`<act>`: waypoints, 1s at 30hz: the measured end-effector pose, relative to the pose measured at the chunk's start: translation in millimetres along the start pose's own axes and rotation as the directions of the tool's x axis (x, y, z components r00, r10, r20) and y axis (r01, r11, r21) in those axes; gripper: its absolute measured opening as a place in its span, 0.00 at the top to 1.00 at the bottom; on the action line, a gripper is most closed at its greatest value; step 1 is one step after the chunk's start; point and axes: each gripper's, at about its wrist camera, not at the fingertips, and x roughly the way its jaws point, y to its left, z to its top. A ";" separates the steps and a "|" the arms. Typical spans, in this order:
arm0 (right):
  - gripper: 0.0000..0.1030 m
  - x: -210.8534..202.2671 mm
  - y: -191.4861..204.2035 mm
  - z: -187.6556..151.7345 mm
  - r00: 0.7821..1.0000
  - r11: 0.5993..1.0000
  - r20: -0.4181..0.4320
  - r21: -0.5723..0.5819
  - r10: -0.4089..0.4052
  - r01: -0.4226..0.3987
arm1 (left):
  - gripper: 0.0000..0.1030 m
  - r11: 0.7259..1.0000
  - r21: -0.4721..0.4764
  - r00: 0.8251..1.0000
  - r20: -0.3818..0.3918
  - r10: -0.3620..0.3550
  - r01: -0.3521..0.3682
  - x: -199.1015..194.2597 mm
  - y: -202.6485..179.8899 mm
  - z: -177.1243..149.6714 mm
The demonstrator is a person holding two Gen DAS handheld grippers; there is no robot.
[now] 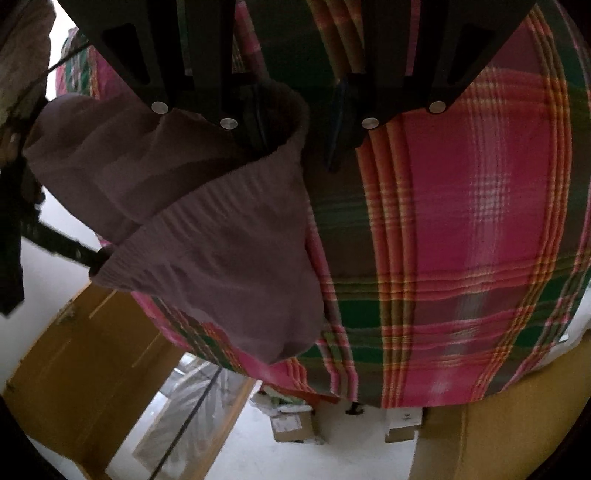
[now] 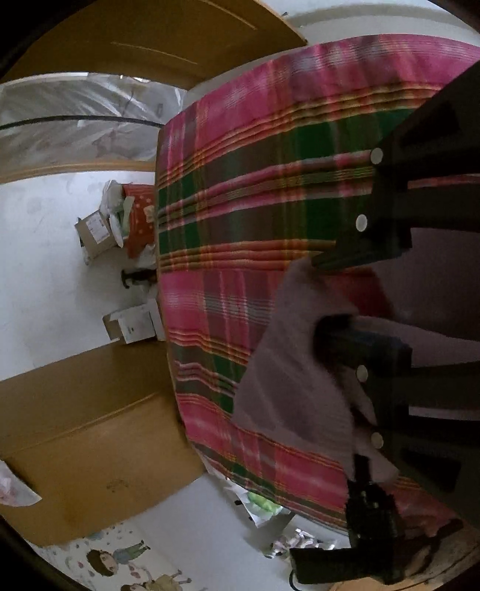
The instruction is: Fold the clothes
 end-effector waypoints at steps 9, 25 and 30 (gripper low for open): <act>0.92 -0.5 11.2 15.6 0.999 1.000 0.045 0.004 -0.023 0.023 | 0.73 0.996 -0.068 0.998 0.000 -0.064 0.064 4.0 10.4 3.6; 0.92 -80.2 143.2 44.3 0.961 0.961 0.263 -0.278 0.089 -0.013 | 0.90 0.979 -0.165 0.968 0.239 -0.075 0.117 -92.5 47.9 -33.4; 0.92 -89.0 191.2 41.0 0.947 0.933 0.274 -0.355 0.167 -0.062 | 0.90 0.968 -0.225 0.947 0.318 -0.034 0.110 -130.9 71.1 -59.9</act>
